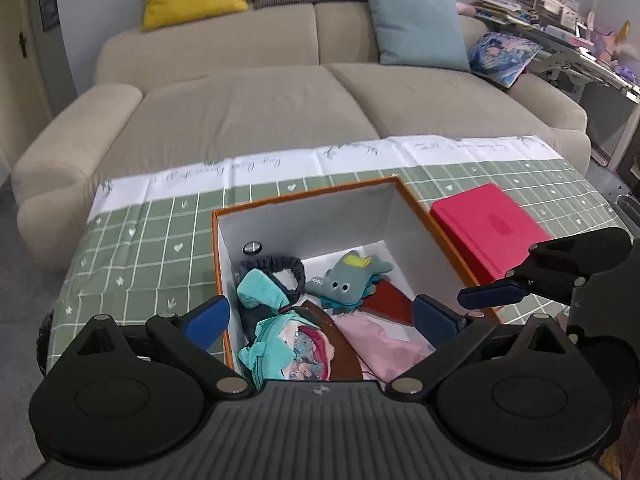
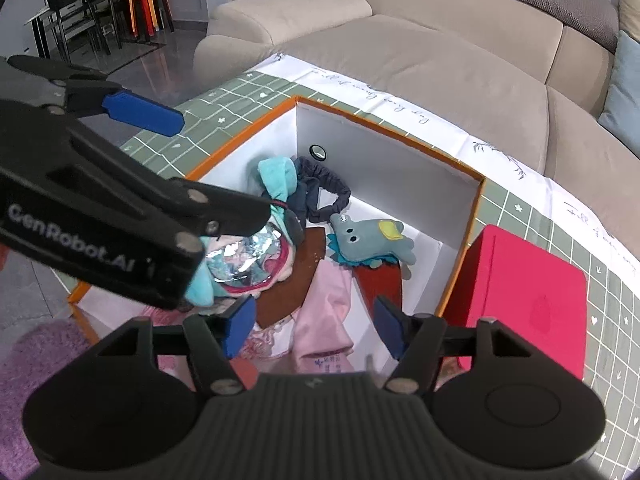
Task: Organize soft objects
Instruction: 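Lower the teal bunny bag into the orange box and open the left tool, then move the left tool to the grey cloth while the right tool moves to the biohazard bag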
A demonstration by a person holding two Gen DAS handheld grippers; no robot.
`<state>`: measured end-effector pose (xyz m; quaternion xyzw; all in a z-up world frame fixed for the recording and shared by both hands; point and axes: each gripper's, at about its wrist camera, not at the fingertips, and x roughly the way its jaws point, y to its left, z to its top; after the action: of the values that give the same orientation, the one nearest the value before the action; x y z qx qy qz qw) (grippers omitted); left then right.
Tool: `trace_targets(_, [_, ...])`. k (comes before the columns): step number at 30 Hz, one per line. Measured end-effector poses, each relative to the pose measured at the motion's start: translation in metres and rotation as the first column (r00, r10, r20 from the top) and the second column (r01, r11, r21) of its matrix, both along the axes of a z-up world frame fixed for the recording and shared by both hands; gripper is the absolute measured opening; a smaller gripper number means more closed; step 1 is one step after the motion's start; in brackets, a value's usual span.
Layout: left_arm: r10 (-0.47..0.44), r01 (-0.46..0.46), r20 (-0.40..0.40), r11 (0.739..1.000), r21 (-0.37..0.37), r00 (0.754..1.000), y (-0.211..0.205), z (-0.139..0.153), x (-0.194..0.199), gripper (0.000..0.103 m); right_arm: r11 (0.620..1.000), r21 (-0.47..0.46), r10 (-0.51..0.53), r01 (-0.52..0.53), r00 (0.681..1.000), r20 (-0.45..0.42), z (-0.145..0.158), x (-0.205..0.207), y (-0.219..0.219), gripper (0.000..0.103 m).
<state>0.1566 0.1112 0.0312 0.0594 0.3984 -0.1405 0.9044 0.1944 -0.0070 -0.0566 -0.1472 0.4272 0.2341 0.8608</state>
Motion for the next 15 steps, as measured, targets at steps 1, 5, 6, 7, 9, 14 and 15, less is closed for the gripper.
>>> trace_targets(1, [0.000, 0.000, 0.011, 1.000, -0.005, 1.000, -0.001, 0.003, -0.004, 0.103, 1.000, 0.007, -0.001, 0.001, 1.000, 0.003, 0.003, -0.004, -0.003, 0.066])
trace_targets(5, [-0.006, 0.007, 0.063, 1.000, -0.026, 0.998, -0.006, 0.015, -0.029, 0.103, 0.999, 0.039, -0.010, 0.009, 1.000, 0.011, 0.013, -0.022, -0.014, 0.068])
trace_targets(6, [-0.009, 0.010, 0.076, 1.000, -0.023, 0.997, -0.008, 0.017, -0.035, 0.103, 0.999, 0.050, -0.014, 0.013, 1.000, 0.013, 0.015, -0.027, -0.018, 0.068])
trace_targets(7, [-0.010, 0.012, 0.091, 1.000, -0.022, 0.996, -0.010, 0.019, -0.041, 0.103, 0.998, 0.060, -0.017, 0.016, 1.000, 0.017, 0.017, -0.032, -0.021, 0.068])
trace_targets(9, [-0.010, 0.013, 0.108, 1.000, -0.027, 0.994, -0.015, 0.021, -0.053, 0.103, 0.996, 0.082, -0.028, 0.026, 0.999, 0.027, 0.022, -0.044, -0.030, 0.068])
trace_targets(14, [-0.011, 0.017, 0.131, 0.999, -0.041, 0.991, -0.026, 0.019, -0.079, 0.103, 0.989, 0.135, -0.060, 0.055, 0.997, 0.038, 0.031, -0.070, -0.054, 0.069])
trace_targets(15, [-0.011, 0.017, 0.134, 0.999, -0.043, 0.991, -0.028, 0.019, -0.083, 0.103, 0.988, 0.143, -0.069, 0.062, 0.997, 0.040, 0.032, -0.075, -0.059, 0.069])
